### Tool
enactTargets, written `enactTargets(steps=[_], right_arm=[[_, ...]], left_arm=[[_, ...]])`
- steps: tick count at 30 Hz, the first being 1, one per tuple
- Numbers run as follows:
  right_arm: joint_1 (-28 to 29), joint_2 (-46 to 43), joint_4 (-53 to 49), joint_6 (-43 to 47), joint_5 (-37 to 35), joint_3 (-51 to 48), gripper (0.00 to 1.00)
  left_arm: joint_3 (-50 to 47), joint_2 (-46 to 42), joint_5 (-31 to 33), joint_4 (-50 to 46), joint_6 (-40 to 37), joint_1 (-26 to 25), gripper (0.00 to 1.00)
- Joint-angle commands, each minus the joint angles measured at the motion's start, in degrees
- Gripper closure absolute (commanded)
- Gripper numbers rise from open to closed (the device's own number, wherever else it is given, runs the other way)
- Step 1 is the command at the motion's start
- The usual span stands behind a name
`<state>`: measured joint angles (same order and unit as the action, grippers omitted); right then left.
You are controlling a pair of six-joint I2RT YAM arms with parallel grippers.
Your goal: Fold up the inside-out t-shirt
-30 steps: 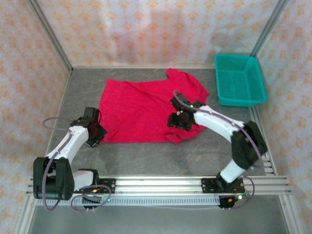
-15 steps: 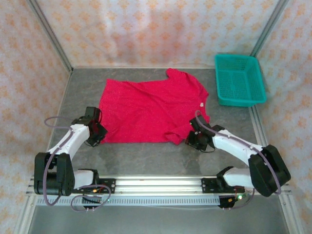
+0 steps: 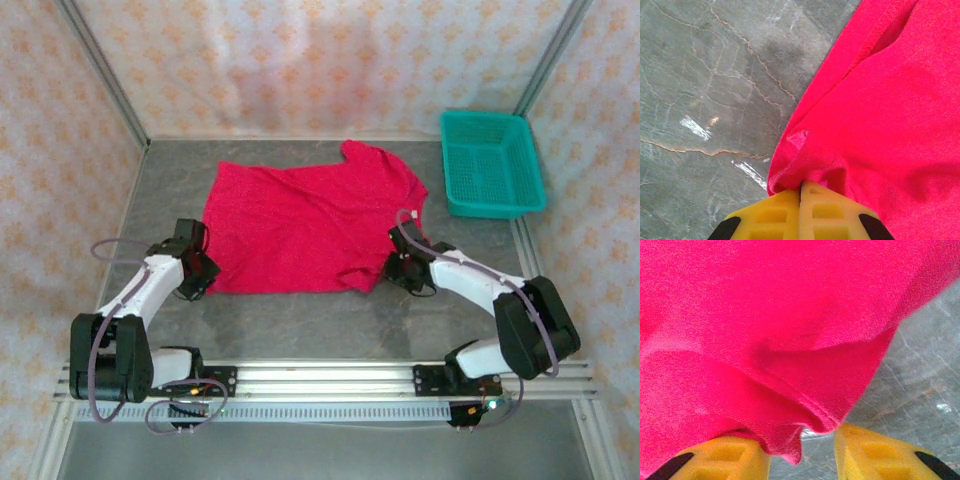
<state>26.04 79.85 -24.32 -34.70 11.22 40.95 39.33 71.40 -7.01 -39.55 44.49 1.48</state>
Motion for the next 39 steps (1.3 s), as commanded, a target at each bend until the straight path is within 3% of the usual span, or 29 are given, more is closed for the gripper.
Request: enactTargets(steps=[1,5,10,15,20,33,39], right_arm=[[-0.29,1.58,0.07,2.34,-3.26,2.4,0.68],[-0.29,3.81,0.27,2.96,-3.5,3.52,0.79],[-0.29,4.25,-0.8,3.1,-3.21,4.94,1.0],[-0.26,0.4,-7.78,5.46,-6.49,9.37,1.0],[-0.54,-7.76,-16.63,9.02,-9.08,19.82,1.0],[-9.39,-10.18,-35.63,16.48,-6.66,61.51,1.0],[-12.52,-11.4,-38.67,17.81,-5.57,63.06,1.0]], left_arm=[[1.1,-1.45,0.94,-1.07,-0.9,-0.6,1.0],[1.18,-1.45,0.94,-1.32,-1.07,-0.6,1.0],[1.64,-1.56,1.45,-2.15,-1.58,-0.6,1.0],[4.94,-1.62,2.93,-4.89,-2.77,-0.6,1.0],[15.5,-2.45,5.35,-10.81,-5.12,-0.27,1.0],[52.98,0.81,6.88,-21.62,-11.19,6.5,1.0],[55.61,0.54,8.82,-21.31,-13.29,9.95,1.0]])
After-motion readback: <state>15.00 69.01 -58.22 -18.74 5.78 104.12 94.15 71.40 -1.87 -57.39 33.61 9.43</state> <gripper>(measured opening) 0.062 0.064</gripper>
